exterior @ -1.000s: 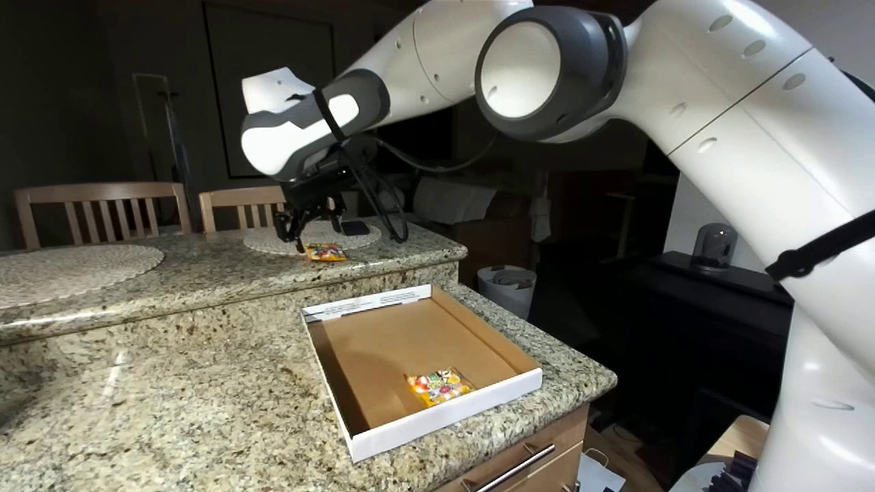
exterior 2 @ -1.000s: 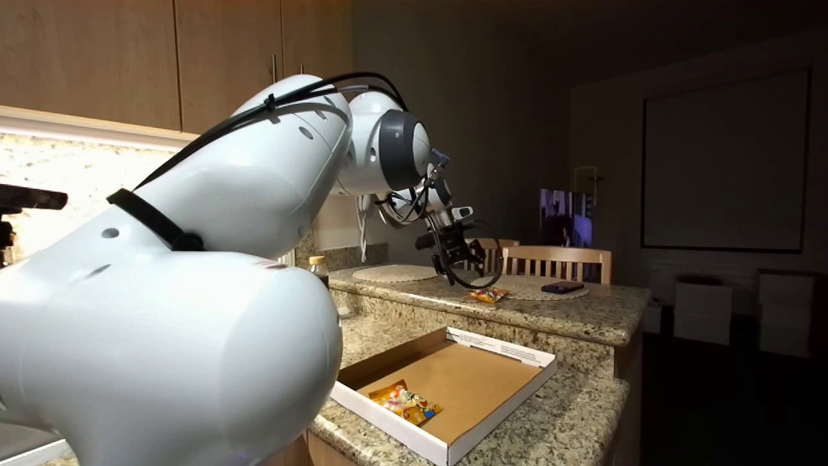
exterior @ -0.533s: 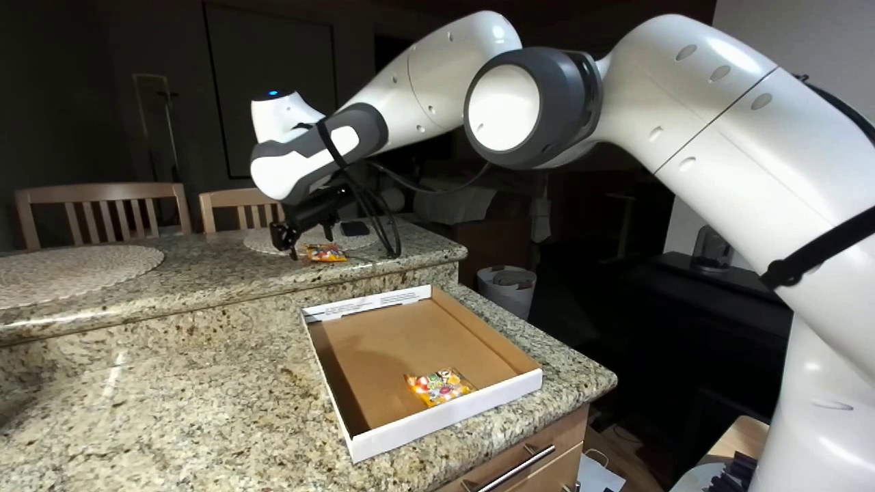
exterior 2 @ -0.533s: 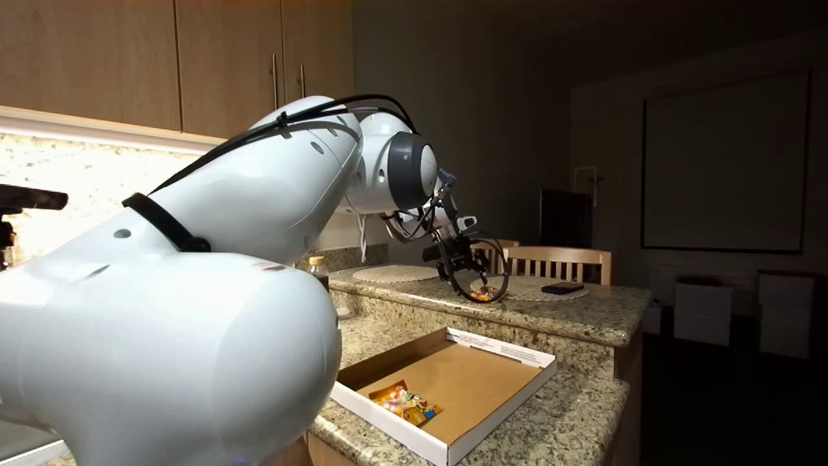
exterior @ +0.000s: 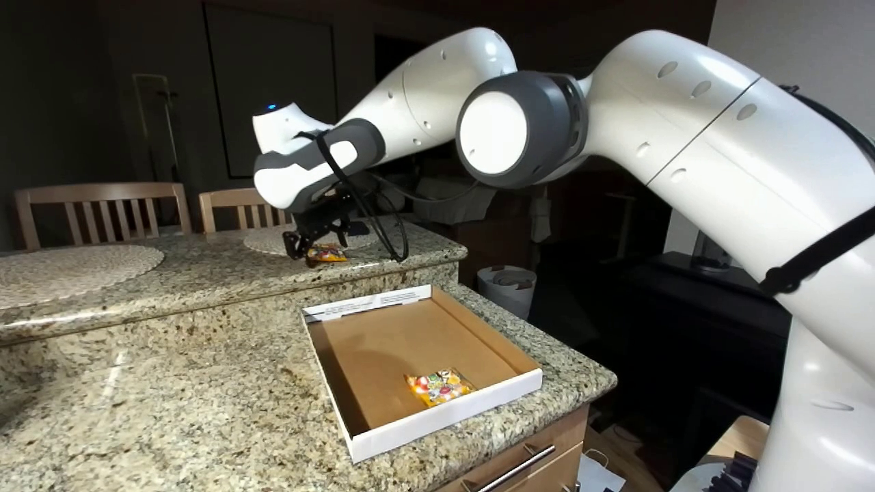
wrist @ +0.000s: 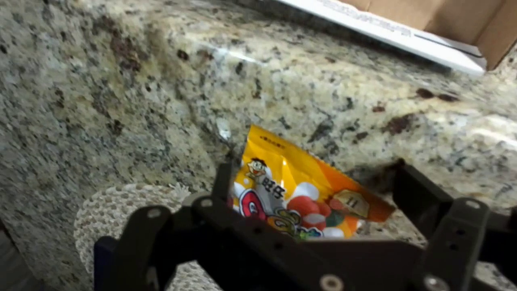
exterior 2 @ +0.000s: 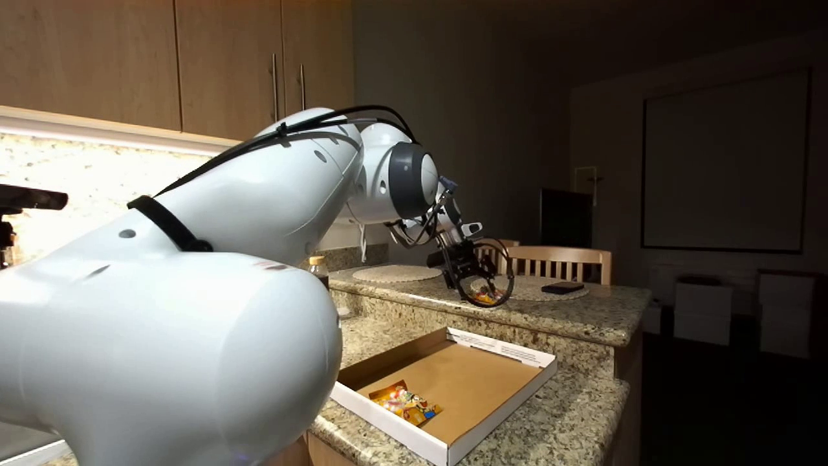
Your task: Place two sachets from the counter on the box
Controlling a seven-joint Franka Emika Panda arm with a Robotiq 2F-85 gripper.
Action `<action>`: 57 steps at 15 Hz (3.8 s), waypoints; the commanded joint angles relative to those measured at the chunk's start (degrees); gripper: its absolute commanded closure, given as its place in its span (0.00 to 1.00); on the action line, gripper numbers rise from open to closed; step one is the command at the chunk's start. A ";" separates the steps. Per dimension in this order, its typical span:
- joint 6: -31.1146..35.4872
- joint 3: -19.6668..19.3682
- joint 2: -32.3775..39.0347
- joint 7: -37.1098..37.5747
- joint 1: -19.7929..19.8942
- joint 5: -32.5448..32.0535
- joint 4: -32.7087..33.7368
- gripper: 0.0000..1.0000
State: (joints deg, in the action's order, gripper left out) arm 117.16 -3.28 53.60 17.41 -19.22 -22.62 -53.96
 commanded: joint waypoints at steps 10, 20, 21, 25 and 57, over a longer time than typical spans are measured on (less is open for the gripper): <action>-16.52 -0.20 7.32 -1.24 1.45 2.13 15.45 0.53; -22.92 2.73 10.34 -0.61 3.86 8.86 22.44 1.00; -22.78 2.65 10.57 -0.43 3.85 8.74 22.82 1.00; -21.08 1.93 10.15 -1.12 2.90 7.14 23.16 0.73; -36.58 21.06 9.95 -9.49 24.97 37.13 26.13 0.00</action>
State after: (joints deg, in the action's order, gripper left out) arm 83.75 14.82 63.63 8.31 4.50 11.22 -25.11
